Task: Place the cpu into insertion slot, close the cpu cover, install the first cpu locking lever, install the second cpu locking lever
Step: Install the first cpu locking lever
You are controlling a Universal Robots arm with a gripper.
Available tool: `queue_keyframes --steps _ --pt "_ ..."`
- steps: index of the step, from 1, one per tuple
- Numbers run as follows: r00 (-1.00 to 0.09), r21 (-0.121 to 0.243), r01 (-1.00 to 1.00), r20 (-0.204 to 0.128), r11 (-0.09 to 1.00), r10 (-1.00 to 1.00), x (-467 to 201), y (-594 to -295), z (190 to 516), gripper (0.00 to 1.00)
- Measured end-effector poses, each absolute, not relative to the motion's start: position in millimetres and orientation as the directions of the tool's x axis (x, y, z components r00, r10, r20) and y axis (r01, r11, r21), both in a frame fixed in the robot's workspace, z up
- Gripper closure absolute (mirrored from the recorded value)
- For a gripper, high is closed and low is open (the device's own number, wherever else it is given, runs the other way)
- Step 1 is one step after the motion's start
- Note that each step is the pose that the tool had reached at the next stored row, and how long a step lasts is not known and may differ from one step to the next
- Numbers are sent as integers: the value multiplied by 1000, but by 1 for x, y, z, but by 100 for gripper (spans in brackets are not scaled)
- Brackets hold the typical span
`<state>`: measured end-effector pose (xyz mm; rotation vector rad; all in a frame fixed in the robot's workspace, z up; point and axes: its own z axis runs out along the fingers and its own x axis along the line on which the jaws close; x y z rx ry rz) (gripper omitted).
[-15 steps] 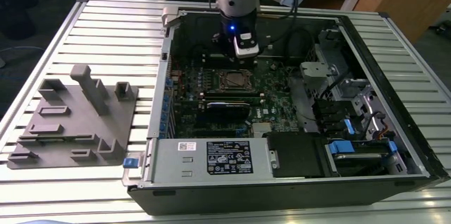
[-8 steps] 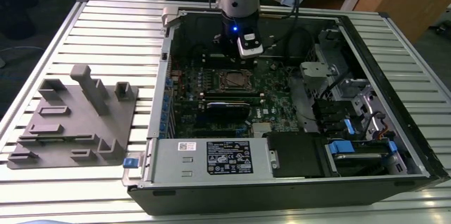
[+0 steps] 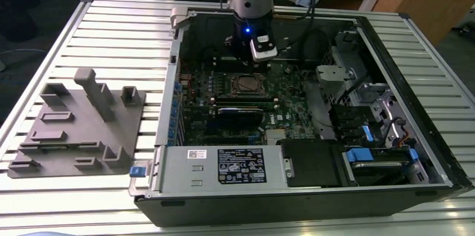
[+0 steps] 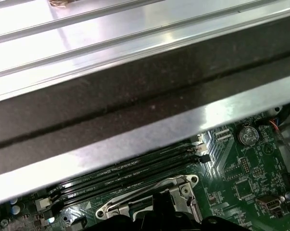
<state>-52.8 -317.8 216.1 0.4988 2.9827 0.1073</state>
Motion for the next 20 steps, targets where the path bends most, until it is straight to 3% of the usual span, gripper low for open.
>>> queue_keyframes --steps 20 --pt "-972 84 211 -89 974 218 -56 -318 211 89"
